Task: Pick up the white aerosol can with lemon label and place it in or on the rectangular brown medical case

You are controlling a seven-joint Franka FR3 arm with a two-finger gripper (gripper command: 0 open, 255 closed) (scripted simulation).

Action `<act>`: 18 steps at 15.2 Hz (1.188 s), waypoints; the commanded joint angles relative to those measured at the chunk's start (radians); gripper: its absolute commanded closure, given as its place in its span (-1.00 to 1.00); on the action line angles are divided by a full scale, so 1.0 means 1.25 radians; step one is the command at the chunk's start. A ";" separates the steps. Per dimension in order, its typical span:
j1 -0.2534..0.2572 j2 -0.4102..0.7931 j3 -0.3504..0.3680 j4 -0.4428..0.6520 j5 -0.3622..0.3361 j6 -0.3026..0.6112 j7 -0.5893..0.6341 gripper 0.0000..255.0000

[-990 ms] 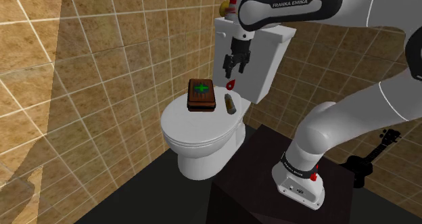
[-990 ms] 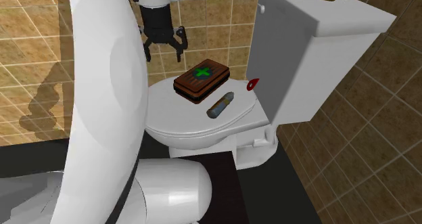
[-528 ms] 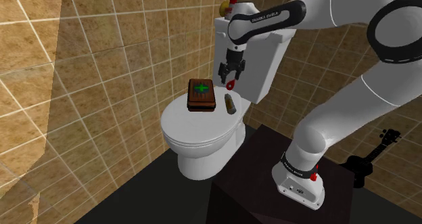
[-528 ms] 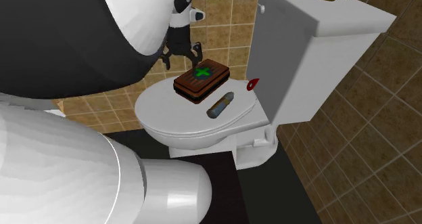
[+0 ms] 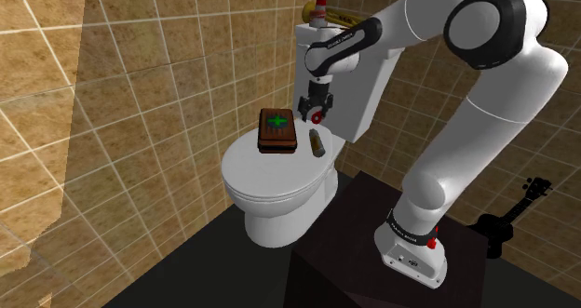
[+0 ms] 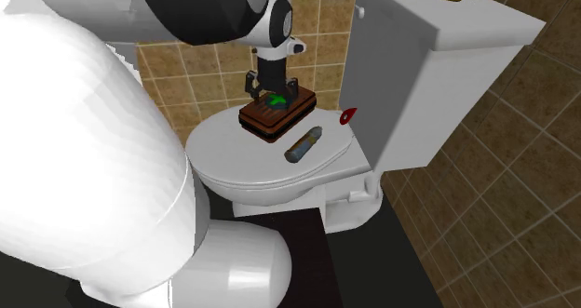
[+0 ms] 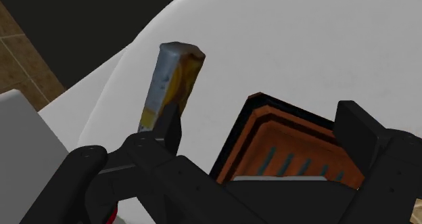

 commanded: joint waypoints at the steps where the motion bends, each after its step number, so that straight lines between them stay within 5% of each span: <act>1: -0.011 0.055 -0.012 0.018 0.007 0.032 0.000 -1.00; 15: -0.101 0.438 -0.059 0.243 0.105 0.147 0.003 -1.00; 18: -0.104 0.458 -0.056 0.245 0.111 0.165 0.000 -1.00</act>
